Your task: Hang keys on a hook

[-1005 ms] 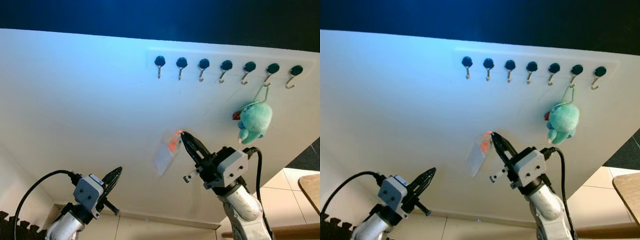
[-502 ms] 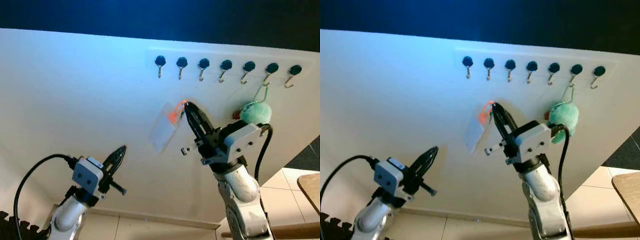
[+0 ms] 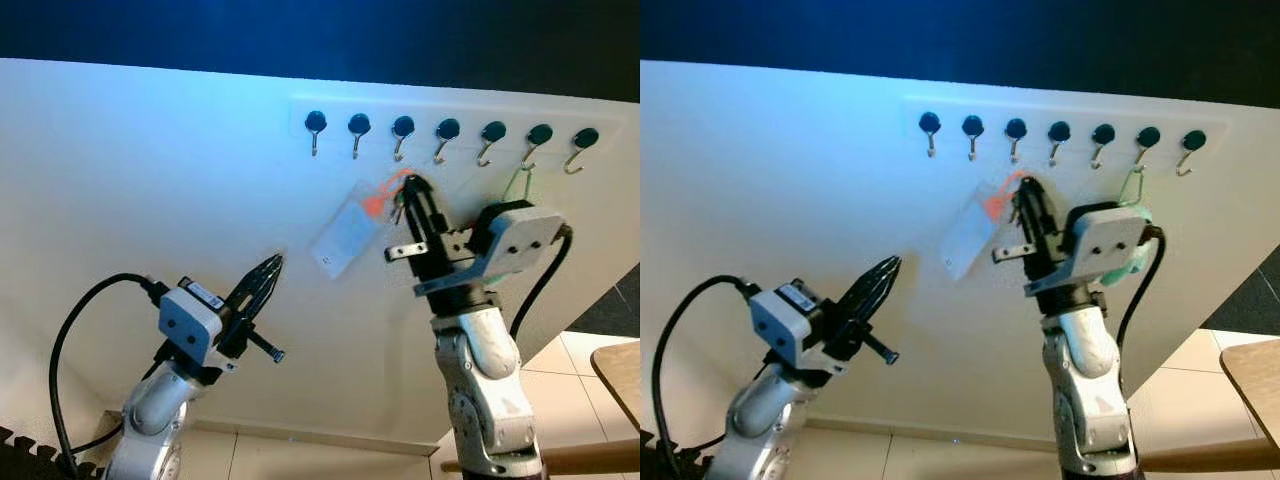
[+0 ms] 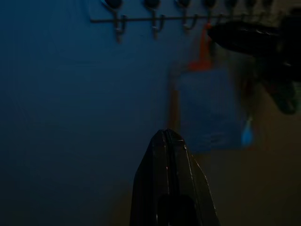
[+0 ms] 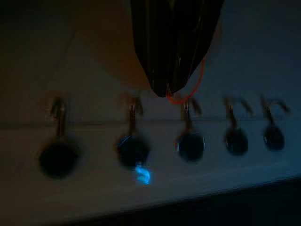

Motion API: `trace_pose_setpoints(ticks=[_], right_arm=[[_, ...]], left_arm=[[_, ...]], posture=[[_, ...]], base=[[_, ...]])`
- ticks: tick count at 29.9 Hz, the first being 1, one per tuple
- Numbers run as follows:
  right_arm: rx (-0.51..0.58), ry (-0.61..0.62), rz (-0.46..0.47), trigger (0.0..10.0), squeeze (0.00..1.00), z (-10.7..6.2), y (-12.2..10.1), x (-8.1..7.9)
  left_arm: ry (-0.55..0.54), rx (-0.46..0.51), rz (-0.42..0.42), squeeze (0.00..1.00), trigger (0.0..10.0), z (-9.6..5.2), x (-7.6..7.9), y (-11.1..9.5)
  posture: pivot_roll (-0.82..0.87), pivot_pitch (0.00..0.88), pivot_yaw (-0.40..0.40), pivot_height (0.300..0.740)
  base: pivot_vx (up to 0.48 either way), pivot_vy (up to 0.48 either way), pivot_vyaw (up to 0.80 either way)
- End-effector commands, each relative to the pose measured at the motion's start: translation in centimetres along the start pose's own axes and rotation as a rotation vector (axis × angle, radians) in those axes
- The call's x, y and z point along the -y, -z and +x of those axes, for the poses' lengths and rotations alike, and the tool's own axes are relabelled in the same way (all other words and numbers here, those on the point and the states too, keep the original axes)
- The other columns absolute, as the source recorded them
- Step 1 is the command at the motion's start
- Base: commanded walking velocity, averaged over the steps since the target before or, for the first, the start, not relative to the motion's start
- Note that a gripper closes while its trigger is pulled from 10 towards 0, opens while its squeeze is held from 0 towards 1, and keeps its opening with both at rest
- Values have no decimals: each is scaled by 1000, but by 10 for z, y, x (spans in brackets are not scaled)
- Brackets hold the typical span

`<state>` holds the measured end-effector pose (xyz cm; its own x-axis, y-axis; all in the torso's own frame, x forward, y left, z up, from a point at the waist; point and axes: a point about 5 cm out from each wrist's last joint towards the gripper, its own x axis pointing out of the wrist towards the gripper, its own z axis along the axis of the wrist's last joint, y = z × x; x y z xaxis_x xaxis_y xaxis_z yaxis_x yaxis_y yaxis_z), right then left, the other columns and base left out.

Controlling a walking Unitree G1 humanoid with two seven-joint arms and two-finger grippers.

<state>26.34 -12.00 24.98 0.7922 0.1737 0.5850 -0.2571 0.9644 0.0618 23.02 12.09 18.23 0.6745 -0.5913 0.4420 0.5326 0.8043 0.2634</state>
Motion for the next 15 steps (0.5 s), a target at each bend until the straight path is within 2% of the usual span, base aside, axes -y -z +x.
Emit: trace_pose_setpoints(ticks=[1,15], right_arm=[[11,15,10,10000,0,1,-5,2],[1,-26,69,10000,0,7,-12,-4]], left_arm=[[19,2,3,0,10000,2,4,-3],[32,-6,6,0,10000,6,7,-5]], posture=[[27,77,-40,740],[29,77,-45,740]], base=[[0,0,0],[0,0,0]])
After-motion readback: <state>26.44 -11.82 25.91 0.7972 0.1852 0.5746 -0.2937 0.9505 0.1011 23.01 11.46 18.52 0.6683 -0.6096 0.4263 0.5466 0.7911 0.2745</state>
